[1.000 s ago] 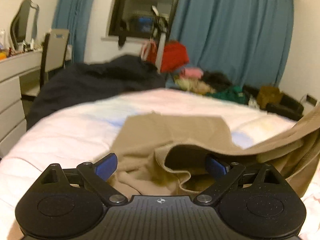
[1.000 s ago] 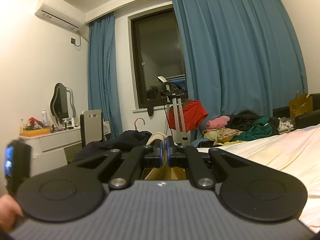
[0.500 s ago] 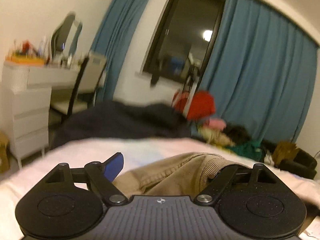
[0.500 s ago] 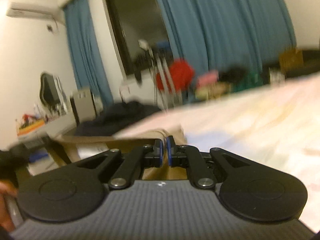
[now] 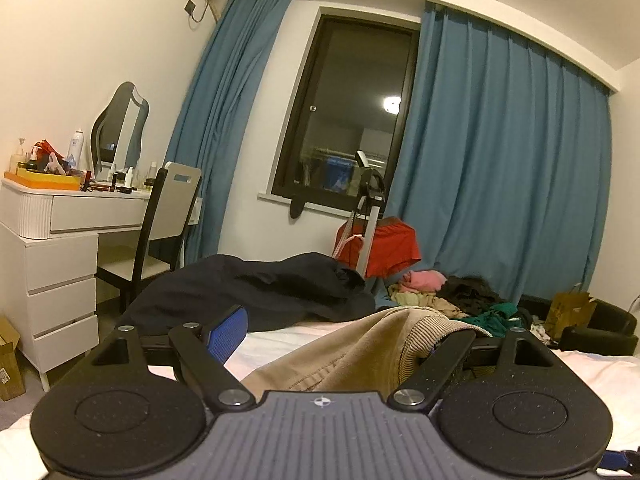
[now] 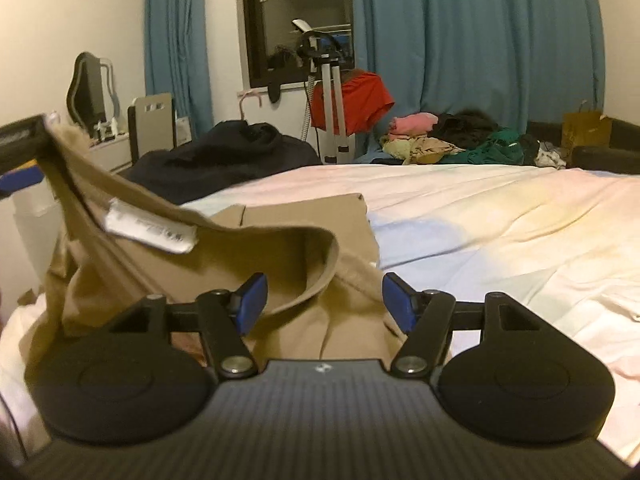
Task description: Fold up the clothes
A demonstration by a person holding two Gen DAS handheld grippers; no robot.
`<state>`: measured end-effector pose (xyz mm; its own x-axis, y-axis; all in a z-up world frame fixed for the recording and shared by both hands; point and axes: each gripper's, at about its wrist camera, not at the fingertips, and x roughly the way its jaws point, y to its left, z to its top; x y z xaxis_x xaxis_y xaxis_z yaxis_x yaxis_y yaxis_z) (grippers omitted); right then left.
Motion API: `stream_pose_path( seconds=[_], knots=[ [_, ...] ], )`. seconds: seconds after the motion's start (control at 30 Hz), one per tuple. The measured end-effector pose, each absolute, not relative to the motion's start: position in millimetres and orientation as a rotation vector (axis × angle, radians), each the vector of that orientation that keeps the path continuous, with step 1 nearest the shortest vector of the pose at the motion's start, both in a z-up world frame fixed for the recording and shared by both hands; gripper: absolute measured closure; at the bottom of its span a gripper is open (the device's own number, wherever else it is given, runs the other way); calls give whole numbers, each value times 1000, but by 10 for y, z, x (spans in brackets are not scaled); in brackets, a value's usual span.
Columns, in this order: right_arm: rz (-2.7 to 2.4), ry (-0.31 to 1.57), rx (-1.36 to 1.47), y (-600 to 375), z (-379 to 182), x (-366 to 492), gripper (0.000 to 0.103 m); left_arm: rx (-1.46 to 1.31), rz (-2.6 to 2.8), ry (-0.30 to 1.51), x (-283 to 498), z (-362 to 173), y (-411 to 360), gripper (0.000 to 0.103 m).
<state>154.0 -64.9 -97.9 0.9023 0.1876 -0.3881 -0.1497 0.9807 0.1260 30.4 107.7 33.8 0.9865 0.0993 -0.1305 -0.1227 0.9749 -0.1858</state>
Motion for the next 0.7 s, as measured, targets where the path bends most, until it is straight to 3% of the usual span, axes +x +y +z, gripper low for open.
stream_pose_path(
  seconds=[0.3,0.5,0.7],
  knots=[
    [204,545,163,-753,-1106,2131,37,-148,103,105,228,317,994,19],
    [-39,417,295,-1165,-1161,1984,37,-85,157,131,281,207,883,18],
    [-101,198,364,-1383,-784,1476,35,-147,138,72,28,297,790,18]
  ],
)
